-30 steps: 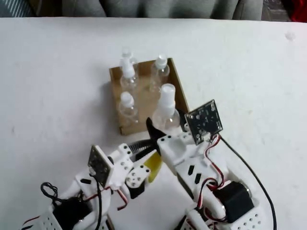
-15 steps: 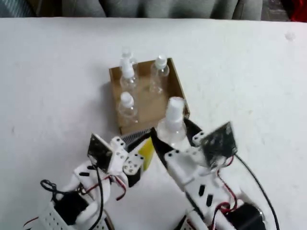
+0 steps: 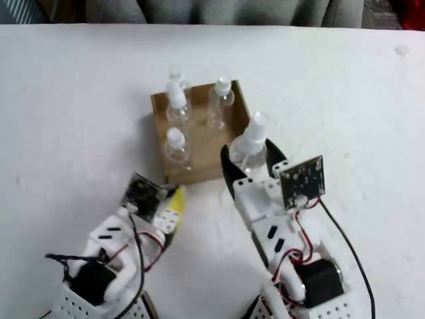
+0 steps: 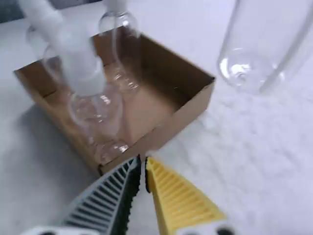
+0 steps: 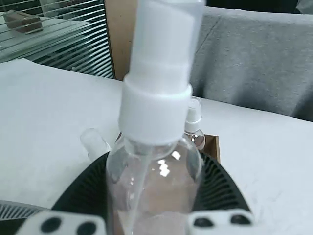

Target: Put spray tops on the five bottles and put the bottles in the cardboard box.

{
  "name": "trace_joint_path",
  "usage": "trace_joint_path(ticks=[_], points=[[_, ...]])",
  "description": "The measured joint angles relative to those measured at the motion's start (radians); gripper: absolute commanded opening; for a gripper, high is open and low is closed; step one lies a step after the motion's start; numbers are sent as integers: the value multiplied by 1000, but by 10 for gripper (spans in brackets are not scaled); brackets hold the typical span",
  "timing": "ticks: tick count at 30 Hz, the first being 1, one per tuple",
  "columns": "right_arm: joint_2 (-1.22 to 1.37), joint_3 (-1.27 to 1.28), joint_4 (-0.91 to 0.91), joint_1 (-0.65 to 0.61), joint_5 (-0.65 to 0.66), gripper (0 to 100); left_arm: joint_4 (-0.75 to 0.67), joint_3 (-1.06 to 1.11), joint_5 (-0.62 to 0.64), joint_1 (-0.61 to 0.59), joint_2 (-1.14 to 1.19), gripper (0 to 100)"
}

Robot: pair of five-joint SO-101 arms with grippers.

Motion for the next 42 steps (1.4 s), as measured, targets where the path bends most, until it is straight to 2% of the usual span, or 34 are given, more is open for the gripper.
trace_joint_path(ticks=[5,10,15,19,24,34,42], points=[[0,81,-123,-2,-26,16,72,0,-5,-204,0,20],[0,138,-230,-3,-54,16,81,0,-5,-400,0,20],[0,203,-325,-3,-57,16,80,5,-5,-531,0,20],[2,253,-404,-3,-57,16,-14,101,-5,-603,0,20],[98,261,-512,-3,-57,16,-152,175,-5,-667,-5,20],[539,258,-931,48,-57,16,-160,175,-5,-687,2,20],[890,120,-1031,123,-66,16,-160,175,-5,-675,2,20]])
